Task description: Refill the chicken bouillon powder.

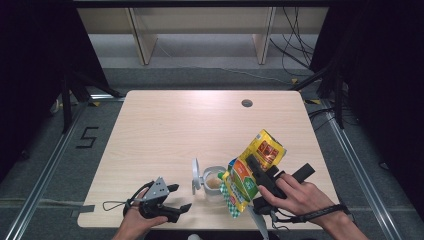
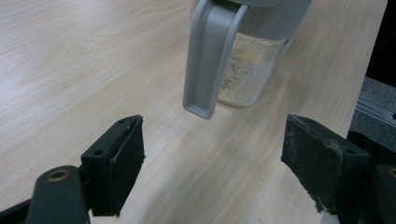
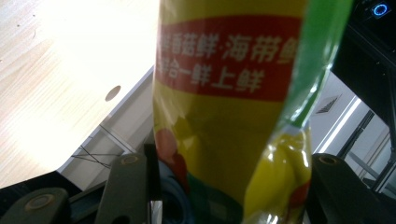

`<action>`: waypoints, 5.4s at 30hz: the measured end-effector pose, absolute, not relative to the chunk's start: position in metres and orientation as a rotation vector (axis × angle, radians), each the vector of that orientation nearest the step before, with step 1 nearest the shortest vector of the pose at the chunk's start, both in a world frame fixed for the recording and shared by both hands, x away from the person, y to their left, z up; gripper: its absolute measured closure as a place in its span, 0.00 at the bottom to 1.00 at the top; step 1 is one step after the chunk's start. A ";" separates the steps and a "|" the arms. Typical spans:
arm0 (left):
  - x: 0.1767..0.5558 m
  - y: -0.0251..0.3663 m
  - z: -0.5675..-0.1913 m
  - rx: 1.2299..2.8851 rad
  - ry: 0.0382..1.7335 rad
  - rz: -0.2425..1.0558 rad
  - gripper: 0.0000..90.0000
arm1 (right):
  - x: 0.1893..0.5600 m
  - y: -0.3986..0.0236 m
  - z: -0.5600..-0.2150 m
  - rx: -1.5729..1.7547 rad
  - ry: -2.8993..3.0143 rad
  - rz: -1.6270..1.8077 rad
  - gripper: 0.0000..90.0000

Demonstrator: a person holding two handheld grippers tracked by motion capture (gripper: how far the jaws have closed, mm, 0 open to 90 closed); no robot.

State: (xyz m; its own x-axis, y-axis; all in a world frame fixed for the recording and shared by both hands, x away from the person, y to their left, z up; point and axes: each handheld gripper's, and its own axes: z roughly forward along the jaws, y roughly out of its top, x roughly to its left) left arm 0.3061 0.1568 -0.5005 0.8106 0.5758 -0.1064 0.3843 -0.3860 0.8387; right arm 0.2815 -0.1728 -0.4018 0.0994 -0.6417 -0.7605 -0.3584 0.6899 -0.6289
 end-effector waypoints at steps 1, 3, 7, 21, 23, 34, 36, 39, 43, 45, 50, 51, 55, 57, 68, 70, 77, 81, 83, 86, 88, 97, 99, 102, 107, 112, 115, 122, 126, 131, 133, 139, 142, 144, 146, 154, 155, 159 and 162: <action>0.306 0.156 -0.501 2.014 0.715 0.249 0.23 | 0.281 -0.173 -0.402 -0.857 1.499 -0.248 0.59; 0.306 0.156 -0.501 2.019 0.711 0.243 0.23 | 0.281 -0.174 -0.402 -0.861 1.512 -0.246 0.59; 0.306 0.157 -0.501 2.022 0.710 0.247 0.23 | 0.280 -0.174 -0.402 -0.863 1.506 -0.240 0.59; 0.306 0.157 -0.500 2.022 0.716 0.237 0.23 | 0.274 -0.177 -0.402 -0.874 1.496 -0.215 0.59; 0.307 0.158 -0.501 2.028 0.716 0.249 0.23 | 0.273 -0.178 -0.403 -0.865 1.503 -0.213 0.59; 0.306 0.156 -0.502 2.008 0.717 0.253 0.23 | 0.272 -0.178 -0.403 -0.872 1.504 -0.212 0.60; 0.306 0.156 -0.502 2.009 0.715 0.253 0.23 | 0.272 -0.179 -0.404 -0.864 1.495 -0.202 0.60; 0.306 0.156 -0.502 2.009 0.716 0.253 0.23 | 0.272 -0.179 -0.404 -0.864 1.491 -0.198 0.60; 0.306 0.156 -0.501 2.013 0.718 0.256 0.23 | 0.273 -0.179 -0.404 -0.868 1.506 -0.196 0.60; 0.306 0.156 -0.501 2.014 0.718 0.257 0.23 | 0.273 -0.179 -0.404 -0.869 1.503 -0.197 0.60; 0.306 0.156 -0.501 2.015 0.718 0.256 0.23 | 0.273 -0.179 -0.404 -0.883 1.495 -0.208 0.60; 0.306 0.156 -0.501 2.015 0.718 0.256 0.23 | 0.273 -0.179 -0.404 -0.883 1.496 -0.207 0.60; 0.306 0.156 -0.502 2.009 0.716 0.253 0.23 | 0.274 -0.179 -0.403 -0.876 1.512 -0.203 0.61; 0.306 0.156 -0.501 2.016 0.717 0.257 0.23 | 0.273 -0.180 -0.404 -0.867 1.513 -0.197 0.61; 0.306 0.156 -0.501 2.021 0.713 0.239 0.23 | 0.275 -0.180 -0.404 -0.872 1.520 -0.193 0.61; 0.306 0.156 -0.501 2.041 0.732 0.244 0.23 | 0.275 -0.180 -0.404 -0.874 1.521 -0.193 0.61; 0.306 0.156 -0.501 2.018 0.714 0.241 0.23 | 0.275 -0.179 -0.403 -0.884 1.521 -0.193 0.62; 0.307 0.157 -0.501 2.047 0.701 0.254 0.23 | 0.275 -0.179 -0.403 -0.877 1.515 -0.190 0.62; 0.306 0.157 -0.502 2.038 0.724 0.240 0.23 | 0.274 -0.181 -0.405 -0.846 1.525 -0.168 0.62; 0.307 0.156 -0.502 2.029 0.709 0.242 0.22 | 0.273 -0.182 -0.407 -0.812 1.534 -0.150 0.62; 0.308 0.157 -0.501 2.046 0.698 0.257 0.22 | 0.273 -0.183 -0.407 -0.813 1.536 -0.150 0.62; 0.306 0.156 -0.502 2.014 0.717 0.240 0.23 | 0.274 -0.183 -0.406 -0.816 1.552 -0.150 0.62; 0.307 0.157 -0.501 2.026 0.713 0.247 0.22 | 0.274 -0.183 -0.406 -0.816 1.553 -0.147 0.62; 0.307 0.158 -0.501 2.037 0.708 0.252 0.22 | 0.274 -0.183 -0.406 -0.816 1.545 -0.153 0.62; 0.307 0.157 -0.502 2.023 0.714 0.246 0.22 | 0.274 -0.183 -0.406 -0.814 1.545 -0.147 0.62; 0.307 0.157 -0.501 2.028 0.714 0.247 0.22 | 0.274 -0.184 -0.405 -0.817 1.552 -0.152 0.62; 0.307 0.158 -0.501 2.032 0.710 0.252 0.22 | 0.274 -0.184 -0.404 -0.817 1.554 -0.164 0.62; 0.307 0.157 -0.502 2.026 0.714 0.248 0.22 | 0.273 -0.185 -0.404 -0.820 1.555 -0.171 0.62; 0.307 0.157 -0.502 2.026 0.713 0.248 0.22 | 0.273 -0.184 -0.404 -0.833 1.549 -0.158 0.63; 0.307 0.157 -0.501 2.029 0.710 0.248 0.22 | 0.271 -0.181 -0.405 -0.826 1.548 -0.136 0.63; 0.307 0.157 -0.501 2.028 0.711 0.247 0.22 | 0.272 -0.177 -0.402 -0.899 1.525 -0.175 0.63; 0.306 0.156 -0.502 2.012 0.719 0.240 0.22 | 0.271 -0.178 -0.404 -0.838 1.546 -0.142 0.63; 0.307 0.156 -0.502 2.016 0.714 0.241 0.22 | 0.272 -0.177 -0.402 -0.885 1.524 -0.161 0.63; 0.307 0.156 -0.502 2.015 0.714 0.241 0.22 | 0.272 -0.176 -0.402 -0.883 1.525 -0.158 0.63; 0.307 0.156 -0.502 2.015 0.715 0.241 0.22 | 0.272 -0.176 -0.402 -0.883 1.523 -0.156 0.63; 0.306 0.156 -0.502 2.015 0.715 0.240 0.22 | 0.272 -0.173 -0.402 -0.904 1.518 -0.159 0.63; 0.306 0.156 -0.502 2.015 0.715 0.241 0.22 | 0.272 -0.173 -0.402 -0.902 1.517 -0.159 0.63; 0.306 0.156 -0.501 2.016 0.715 0.241 0.22 | 0.272 -0.172 -0.402 -0.903 1.517 -0.143 0.63; 0.306 0.156 -0.502 2.015 0.717 0.240 0.22 | 0.272 -0.171 -0.402 -0.917 1.519 -0.155 0.63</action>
State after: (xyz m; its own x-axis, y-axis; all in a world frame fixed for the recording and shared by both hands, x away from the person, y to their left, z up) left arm 0.3063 0.1559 -0.5016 0.8089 0.5762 -0.1167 0.3899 -0.3772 0.8401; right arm 0.2718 -0.1707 -0.4016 0.1120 -0.6158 -0.7799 -0.4453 0.6705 -0.5934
